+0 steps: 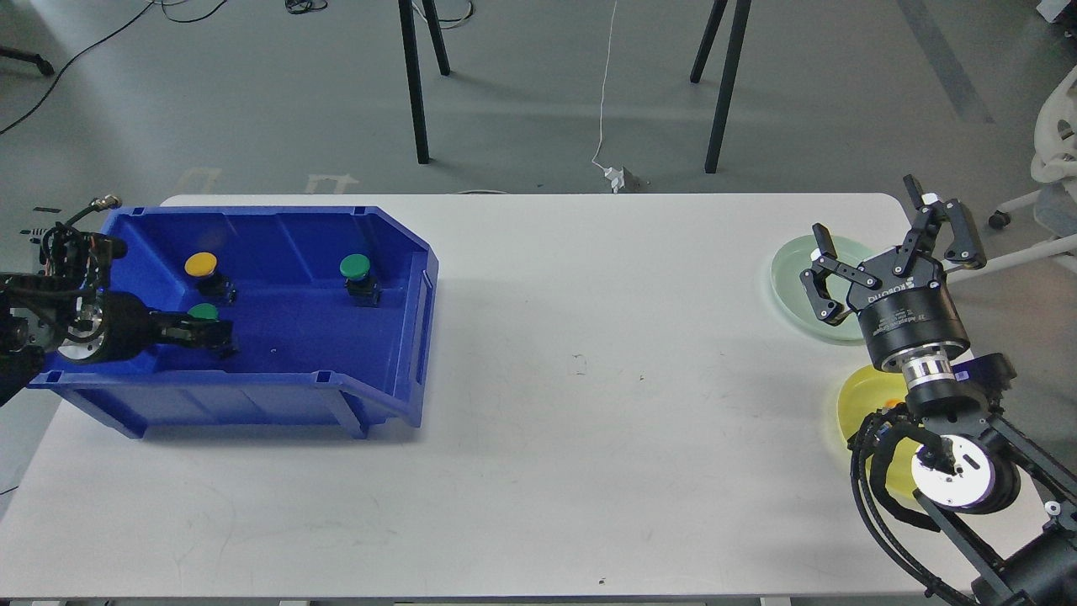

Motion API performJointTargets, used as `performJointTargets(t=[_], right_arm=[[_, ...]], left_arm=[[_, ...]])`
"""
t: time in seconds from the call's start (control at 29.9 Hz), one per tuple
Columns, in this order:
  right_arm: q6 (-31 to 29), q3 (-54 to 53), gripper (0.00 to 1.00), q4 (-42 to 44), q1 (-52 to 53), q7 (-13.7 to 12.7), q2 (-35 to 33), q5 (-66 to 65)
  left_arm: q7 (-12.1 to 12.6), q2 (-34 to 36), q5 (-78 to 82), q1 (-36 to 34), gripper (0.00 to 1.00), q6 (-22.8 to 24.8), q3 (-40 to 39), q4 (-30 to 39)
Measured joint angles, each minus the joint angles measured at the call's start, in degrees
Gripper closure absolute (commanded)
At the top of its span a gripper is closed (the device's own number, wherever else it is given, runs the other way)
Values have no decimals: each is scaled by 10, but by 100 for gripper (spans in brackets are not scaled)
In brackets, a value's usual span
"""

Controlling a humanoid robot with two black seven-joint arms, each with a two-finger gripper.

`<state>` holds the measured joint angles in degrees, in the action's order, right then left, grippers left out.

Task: Pass button and place on color plate
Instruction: 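Grasp a green button in the blue bin with the left gripper, then lift the green button and extend the left arm toward the right gripper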

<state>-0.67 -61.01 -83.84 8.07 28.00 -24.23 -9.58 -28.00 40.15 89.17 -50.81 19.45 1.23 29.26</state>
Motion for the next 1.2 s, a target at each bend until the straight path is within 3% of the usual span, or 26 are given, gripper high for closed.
performJointTargets(t=[0.13,0.33,0.47,0.9,1.2], right_arm=[[0,0,3,0,-1,0,0,0],[0,-1,4,0,-1,0,0,0],[0,-1,4,1,-1,0,0,0],[-1,-1,3,4,-1,0,0,0],[-3,0,3,5,15,0,-12,-7]], left_arm=[[0,0,0,-2,49,0,-1,0],[0,0,0,-5,69,0,-1,0],[0,0,1,-7,76,0,0,0],[0,4,-5,-47,78,13,-4,16],[0,81,-102,-110,77,82,-76,200]])
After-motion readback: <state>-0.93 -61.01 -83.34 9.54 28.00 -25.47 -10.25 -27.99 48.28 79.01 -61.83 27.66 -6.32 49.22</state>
